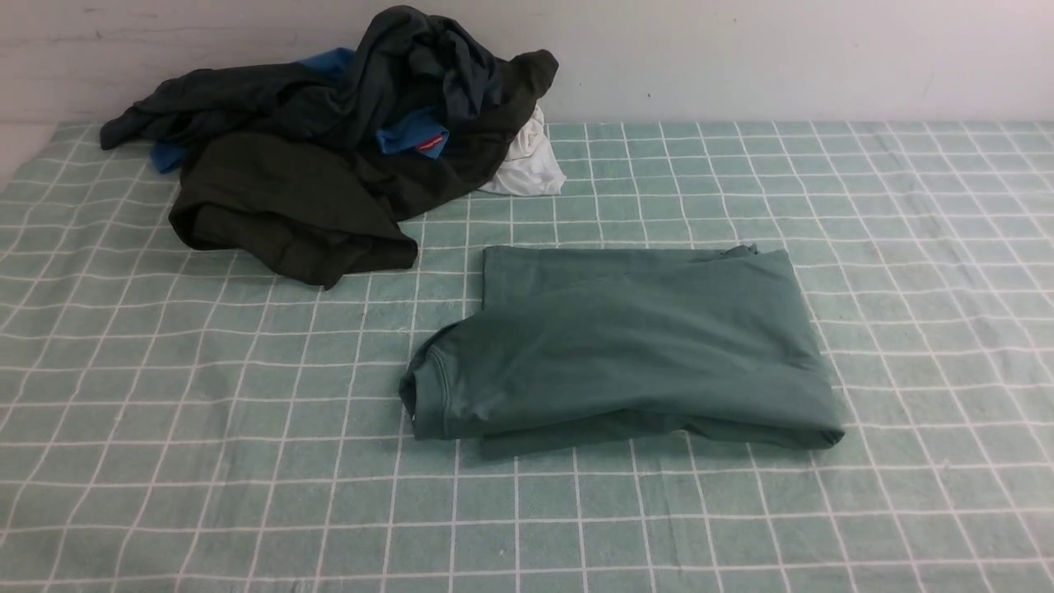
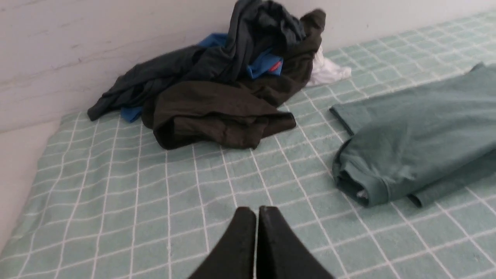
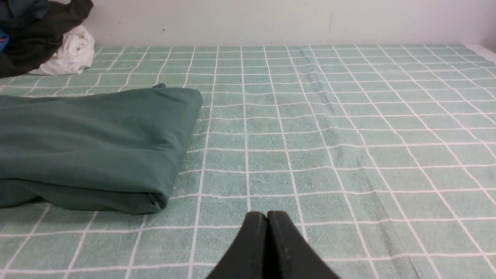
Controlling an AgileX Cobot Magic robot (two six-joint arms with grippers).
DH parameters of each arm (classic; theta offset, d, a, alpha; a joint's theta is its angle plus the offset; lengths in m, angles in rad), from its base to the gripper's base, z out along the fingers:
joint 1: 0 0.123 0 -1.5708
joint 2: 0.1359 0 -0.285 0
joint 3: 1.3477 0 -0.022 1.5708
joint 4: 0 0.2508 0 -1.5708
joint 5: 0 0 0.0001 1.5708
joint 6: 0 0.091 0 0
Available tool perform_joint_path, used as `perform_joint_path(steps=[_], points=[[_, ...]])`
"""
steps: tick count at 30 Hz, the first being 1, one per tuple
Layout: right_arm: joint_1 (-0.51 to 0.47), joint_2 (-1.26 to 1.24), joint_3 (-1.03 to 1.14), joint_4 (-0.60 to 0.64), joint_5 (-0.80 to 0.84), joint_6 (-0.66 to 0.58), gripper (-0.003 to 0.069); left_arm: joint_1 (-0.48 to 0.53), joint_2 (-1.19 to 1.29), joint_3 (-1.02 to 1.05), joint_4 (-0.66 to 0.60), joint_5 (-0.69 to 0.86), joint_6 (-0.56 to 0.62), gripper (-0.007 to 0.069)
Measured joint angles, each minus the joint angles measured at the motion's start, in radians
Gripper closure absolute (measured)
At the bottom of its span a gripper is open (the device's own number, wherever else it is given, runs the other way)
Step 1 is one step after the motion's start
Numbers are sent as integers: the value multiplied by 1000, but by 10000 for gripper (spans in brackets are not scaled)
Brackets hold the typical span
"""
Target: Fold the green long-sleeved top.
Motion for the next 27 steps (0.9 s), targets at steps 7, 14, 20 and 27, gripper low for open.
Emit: perform_joint_path(steps=[7,14,20,27], points=[[0,0,0,0,0,0,672,133,-1,269,-21,-354,4,627],[0,0,0,0,0,0,672,169,-9,396,65,-332,-79,627],[0,0,0,0,0,0,672,169,-9,388,62,-274,-97,627],[0,0,0,0,0,0,672,169,-9,387,57,-266,-97,627]])
